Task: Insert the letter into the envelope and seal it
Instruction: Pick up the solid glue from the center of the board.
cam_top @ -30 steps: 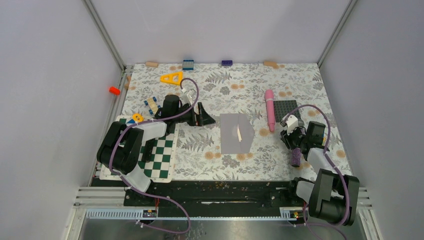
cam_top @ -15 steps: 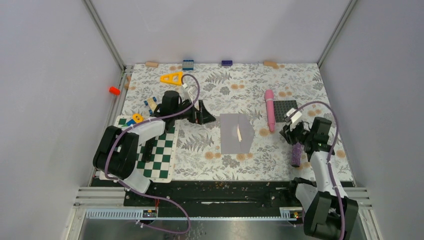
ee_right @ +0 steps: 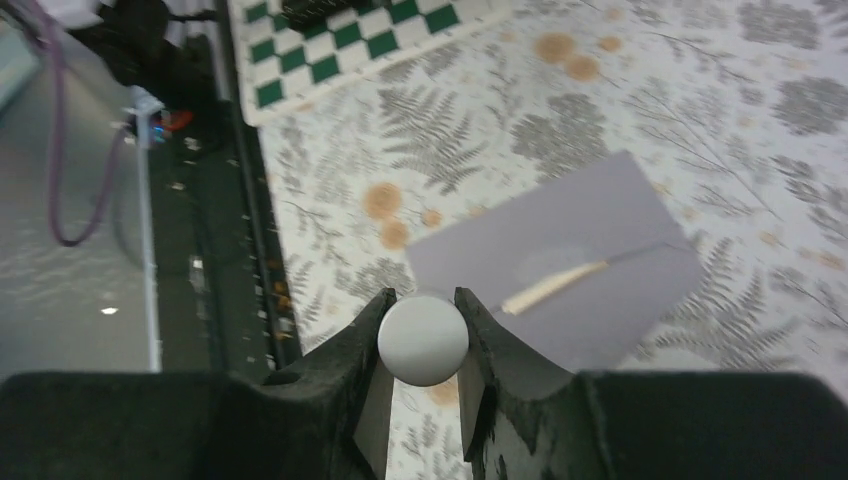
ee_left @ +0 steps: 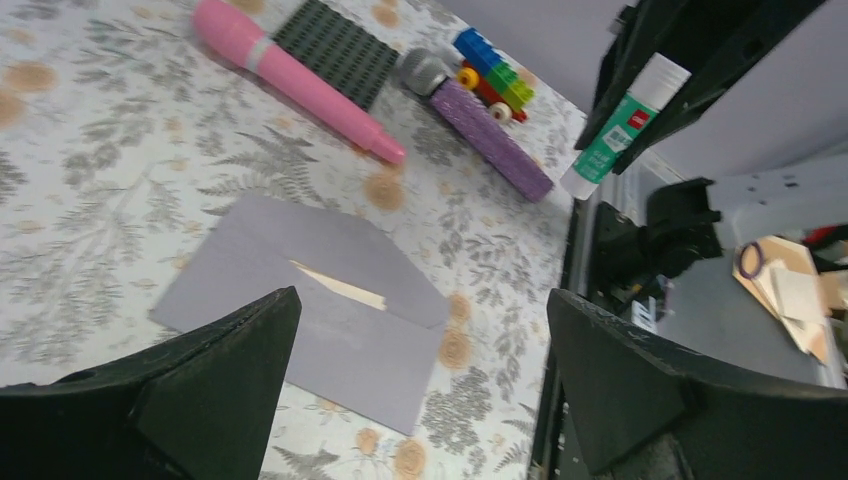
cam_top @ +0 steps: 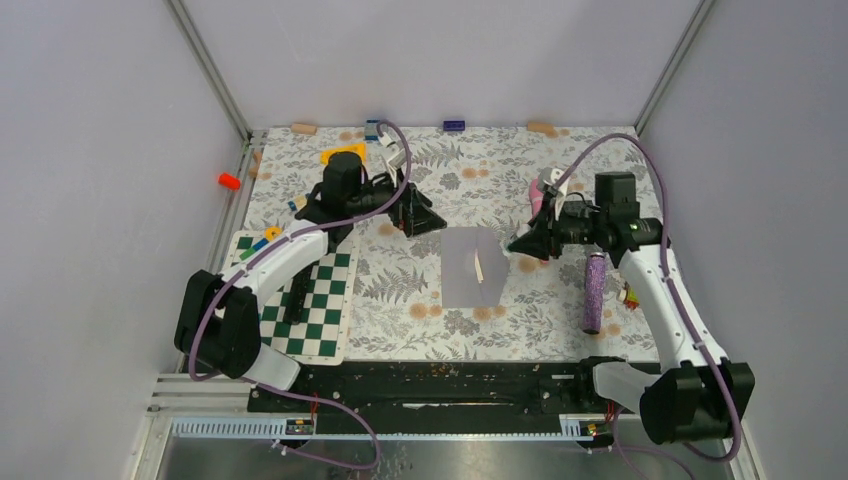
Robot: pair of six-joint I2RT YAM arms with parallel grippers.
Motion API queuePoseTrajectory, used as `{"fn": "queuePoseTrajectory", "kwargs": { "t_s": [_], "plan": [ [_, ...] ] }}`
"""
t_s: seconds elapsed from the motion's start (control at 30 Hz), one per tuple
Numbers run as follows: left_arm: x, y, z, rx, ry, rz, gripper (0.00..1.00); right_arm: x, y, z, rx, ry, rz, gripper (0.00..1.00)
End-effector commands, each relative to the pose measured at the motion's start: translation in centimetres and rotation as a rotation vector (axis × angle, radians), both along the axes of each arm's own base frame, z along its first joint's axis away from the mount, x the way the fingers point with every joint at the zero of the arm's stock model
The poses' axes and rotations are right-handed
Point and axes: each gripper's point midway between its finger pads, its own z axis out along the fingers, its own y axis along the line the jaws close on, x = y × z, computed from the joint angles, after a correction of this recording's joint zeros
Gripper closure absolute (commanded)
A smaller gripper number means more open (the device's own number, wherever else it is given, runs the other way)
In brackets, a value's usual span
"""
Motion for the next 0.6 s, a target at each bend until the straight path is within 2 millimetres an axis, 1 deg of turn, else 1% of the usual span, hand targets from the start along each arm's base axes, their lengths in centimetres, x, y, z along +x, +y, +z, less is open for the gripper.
{"fn": "queuePoseTrajectory", "kwargs": {
  "t_s": [0.0,0.03,0.1,0.2,0.3,0.37,0.57],
  "plan": [
    [-3.3,-1.4,1.6,-0.054,-0.007,-0.128,0.03,-1.7,3.3,4.2,0.166,0.155,0.111,0.90],
    [-3.8,-1.7,1.2,-0.049,-0.011,-0.132,0.04,-0.9,3.8,5.2,0.210,0.159,0.102,0.90],
    [-4.4,-2.1,0.3,-0.019,-0.025,-0.130,0.04,-0.5,4.6,6.2,0.274,0.165,0.109,0.90],
    [-4.5,-2.5,-0.2,-0.004,-0.024,-0.122,0.06,-0.5,5.9,6.7,0.324,0.184,0.127,0.90],
    [-4.6,-2.9,-0.1,-0.017,-0.006,-0.131,0.07,-0.9,7.1,6.4,0.318,0.198,0.144,0.90],
    [-4.7,-3.1,0.0,-0.022,-0.002,-0.142,0.08,-1.0,7.6,6.1,0.311,0.201,0.150,0.90],
    [-5.0,-3.6,-0.2,-0.029,0.019,-0.156,0.08,-1.4,8.3,4.8,0.282,0.197,0.157,0.90]
  ]
}}
